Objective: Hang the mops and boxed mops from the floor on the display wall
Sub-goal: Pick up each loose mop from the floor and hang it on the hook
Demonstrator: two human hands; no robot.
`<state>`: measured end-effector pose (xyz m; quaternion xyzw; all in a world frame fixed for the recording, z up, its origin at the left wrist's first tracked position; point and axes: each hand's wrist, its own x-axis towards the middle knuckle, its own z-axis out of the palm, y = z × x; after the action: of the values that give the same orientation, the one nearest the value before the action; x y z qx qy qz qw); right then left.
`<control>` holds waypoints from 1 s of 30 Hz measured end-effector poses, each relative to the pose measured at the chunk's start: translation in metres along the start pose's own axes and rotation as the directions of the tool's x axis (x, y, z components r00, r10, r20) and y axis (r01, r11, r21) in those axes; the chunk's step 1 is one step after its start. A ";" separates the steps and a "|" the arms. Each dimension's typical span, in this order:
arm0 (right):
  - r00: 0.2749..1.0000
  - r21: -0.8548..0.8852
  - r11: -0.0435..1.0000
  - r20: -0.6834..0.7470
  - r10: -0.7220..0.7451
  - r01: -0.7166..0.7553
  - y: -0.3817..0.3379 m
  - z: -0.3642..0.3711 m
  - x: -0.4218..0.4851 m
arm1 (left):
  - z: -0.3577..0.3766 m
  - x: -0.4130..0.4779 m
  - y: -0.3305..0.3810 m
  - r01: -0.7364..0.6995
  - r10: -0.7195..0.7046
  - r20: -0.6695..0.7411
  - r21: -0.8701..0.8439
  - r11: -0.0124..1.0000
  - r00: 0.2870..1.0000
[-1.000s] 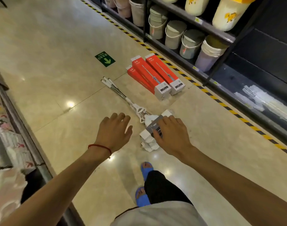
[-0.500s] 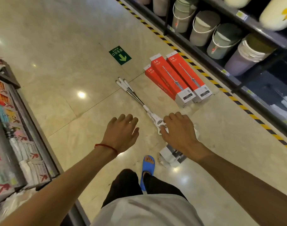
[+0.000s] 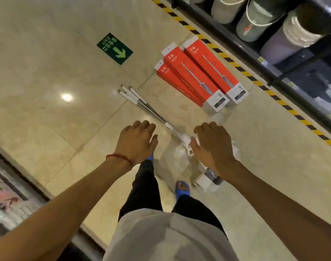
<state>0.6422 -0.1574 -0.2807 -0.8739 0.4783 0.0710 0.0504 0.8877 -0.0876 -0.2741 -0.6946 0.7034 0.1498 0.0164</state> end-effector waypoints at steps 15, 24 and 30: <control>0.972 0.090 0.991 0.222 0.078 -0.100 -0.034 0.168 0.108 | 0.157 0.109 -0.117 -0.047 0.063 0.201 -0.085 0.995 0.978; 0.944 0.077 0.994 0.327 0.048 -0.077 -0.005 0.358 0.161 | 0.323 0.135 -0.115 -0.027 0.043 0.178 -0.092 0.995 0.983; 0.895 0.134 0.971 0.429 0.122 -0.197 0.015 0.482 0.204 | 0.435 0.173 -0.126 0.011 -0.004 0.156 -0.049 0.999 0.988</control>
<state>0.7020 -0.2593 -0.7904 -0.7883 0.5309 0.2182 0.2218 0.9248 -0.1533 -0.7526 -0.6835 0.6934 0.2212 0.0547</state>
